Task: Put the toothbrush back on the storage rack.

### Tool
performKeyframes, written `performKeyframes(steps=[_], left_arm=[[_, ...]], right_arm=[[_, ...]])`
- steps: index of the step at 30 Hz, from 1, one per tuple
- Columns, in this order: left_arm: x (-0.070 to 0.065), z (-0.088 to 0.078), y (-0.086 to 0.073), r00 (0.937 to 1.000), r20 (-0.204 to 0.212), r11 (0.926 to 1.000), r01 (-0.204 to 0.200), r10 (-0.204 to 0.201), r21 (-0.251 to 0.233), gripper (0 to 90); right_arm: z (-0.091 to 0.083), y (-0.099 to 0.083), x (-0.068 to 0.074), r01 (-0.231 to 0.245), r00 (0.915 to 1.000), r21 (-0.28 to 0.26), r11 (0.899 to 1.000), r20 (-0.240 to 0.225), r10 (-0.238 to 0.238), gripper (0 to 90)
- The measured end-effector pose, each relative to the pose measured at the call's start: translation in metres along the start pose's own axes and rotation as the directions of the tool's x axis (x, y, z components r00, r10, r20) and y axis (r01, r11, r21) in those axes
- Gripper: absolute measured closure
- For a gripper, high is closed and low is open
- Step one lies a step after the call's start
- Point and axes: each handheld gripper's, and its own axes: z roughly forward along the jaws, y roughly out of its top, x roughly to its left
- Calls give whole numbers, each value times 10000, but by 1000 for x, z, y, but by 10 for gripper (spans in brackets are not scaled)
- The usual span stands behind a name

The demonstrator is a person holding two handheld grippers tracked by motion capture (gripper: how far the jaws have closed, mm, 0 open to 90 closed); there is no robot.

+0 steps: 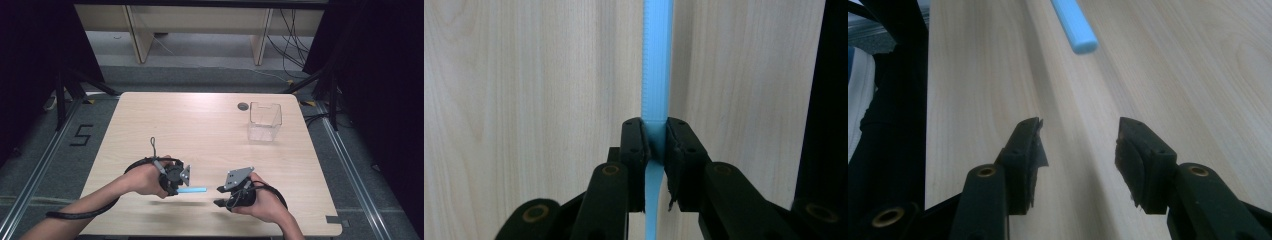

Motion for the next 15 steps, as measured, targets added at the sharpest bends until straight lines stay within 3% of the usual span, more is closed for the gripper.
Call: performKeyframes(steps=[5, 7, 8, 10, 11, 15], left_arm=[[-3, -2, 10, 9998, 41, 9998, -180, 181, -113, 782], [-5, -2, 13, 9996, 72, 9996, -275, 276, -100, 781], [-6, -2, 14, 9995, 101, 9995, -298, 299, -119, 781], [-7, -1, 17, 9992, 128, 9993, -368, 369, -107, 782], [-8, -1, 18, 9993, 118, 9993, -350, 351, -131, 782], [-10, 0, 21, 9984, 134, 9985, -551, 552, -57, 781]], right_arm=[[4, 7, 0, 304, 9993, -253, 9992, -205, -309, 530], [4, 9, 1, 62, 9996, -306, 9995, -288, -70, 530], [5, 10, 0, 237, 9993, -409, 9989, -281, -249, 530], [6, 12, 3, -97, 9991, -369, 9993, -412, 81, 530], [8, 13, 1, 327, 9984, -512, 9982, -452, -350, 530], [11, 15, 3, 297, 9976, -449, 9986, -611, -324, 533]])
